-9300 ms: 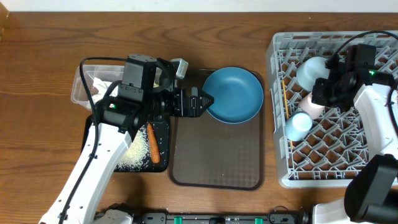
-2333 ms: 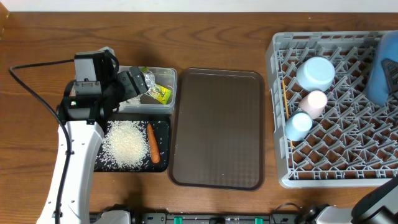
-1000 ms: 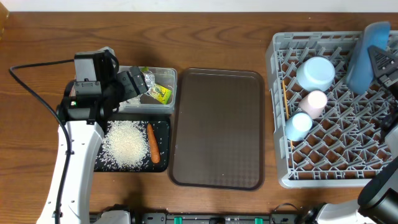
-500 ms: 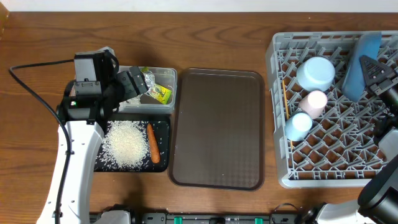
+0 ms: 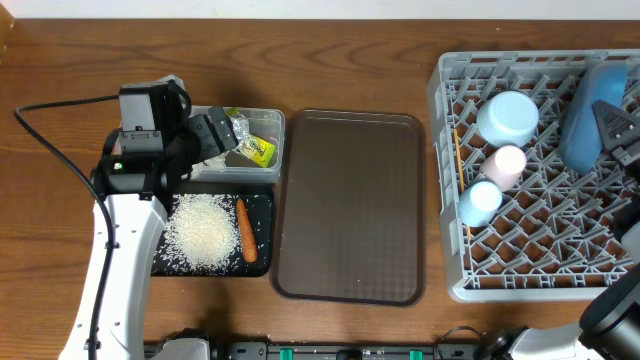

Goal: Sort waste into correct bins and load items into the dishwasher rack
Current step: 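Lower the blue plate on edge into the rack's back right slots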

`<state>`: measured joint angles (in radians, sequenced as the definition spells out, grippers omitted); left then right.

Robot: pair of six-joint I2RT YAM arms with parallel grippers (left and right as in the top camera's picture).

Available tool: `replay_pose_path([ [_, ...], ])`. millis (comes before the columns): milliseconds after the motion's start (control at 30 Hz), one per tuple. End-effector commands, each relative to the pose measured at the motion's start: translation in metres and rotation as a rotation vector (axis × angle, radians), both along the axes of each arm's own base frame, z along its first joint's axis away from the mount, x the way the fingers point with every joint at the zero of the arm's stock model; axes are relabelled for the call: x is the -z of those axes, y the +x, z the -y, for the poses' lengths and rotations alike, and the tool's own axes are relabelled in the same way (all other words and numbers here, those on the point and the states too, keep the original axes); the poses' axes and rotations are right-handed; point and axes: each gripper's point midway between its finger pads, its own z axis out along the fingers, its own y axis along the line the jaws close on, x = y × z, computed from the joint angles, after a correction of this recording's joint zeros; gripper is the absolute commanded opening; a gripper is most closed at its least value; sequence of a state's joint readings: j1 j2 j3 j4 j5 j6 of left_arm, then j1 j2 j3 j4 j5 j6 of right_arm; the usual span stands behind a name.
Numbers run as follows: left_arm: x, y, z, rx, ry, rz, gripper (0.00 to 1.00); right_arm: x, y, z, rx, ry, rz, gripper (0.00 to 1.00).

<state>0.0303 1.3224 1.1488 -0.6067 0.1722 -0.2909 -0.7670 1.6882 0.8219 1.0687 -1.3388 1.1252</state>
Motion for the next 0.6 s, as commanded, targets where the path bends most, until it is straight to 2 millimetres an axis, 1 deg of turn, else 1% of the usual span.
replay_pose_path([
  [0, 0.003, 0.000, -0.004, -0.010, 0.016, -0.008, 1.00, 0.007, -0.013, -0.001, -0.048, 0.039, -0.049, 0.06],
  [133, 0.003, 0.000, -0.004, -0.010, 0.016, -0.008, 1.00, 0.008, -0.018, 0.000, -0.064, 0.073, -0.080, 0.10],
  [233, 0.003, 0.000, -0.004, -0.010, 0.016, -0.008, 1.00, 0.009, -0.023, 0.006, -0.063, 0.122, -0.118, 0.13],
  [333, 0.003, 0.000, -0.004, -0.010, 0.016, -0.008, 1.00, 0.010, -0.030, 0.011, -0.070, 0.129, -0.131, 0.17],
  [367, 0.003, 0.000, -0.004, -0.010, 0.016, -0.008, 1.00, 0.010, -0.033, 0.013, -0.071, 0.134, -0.137, 0.19],
  [433, 0.003, 0.000, -0.004, -0.010, 0.016, -0.008, 1.00, 0.011, -0.038, 0.019, -0.064, 0.160, -0.158, 0.25],
  [567, 0.003, 0.000, -0.004, -0.010, 0.016, -0.008, 1.00, 0.011, -0.048, 0.033, -0.033, 0.214, -0.193, 0.27],
])
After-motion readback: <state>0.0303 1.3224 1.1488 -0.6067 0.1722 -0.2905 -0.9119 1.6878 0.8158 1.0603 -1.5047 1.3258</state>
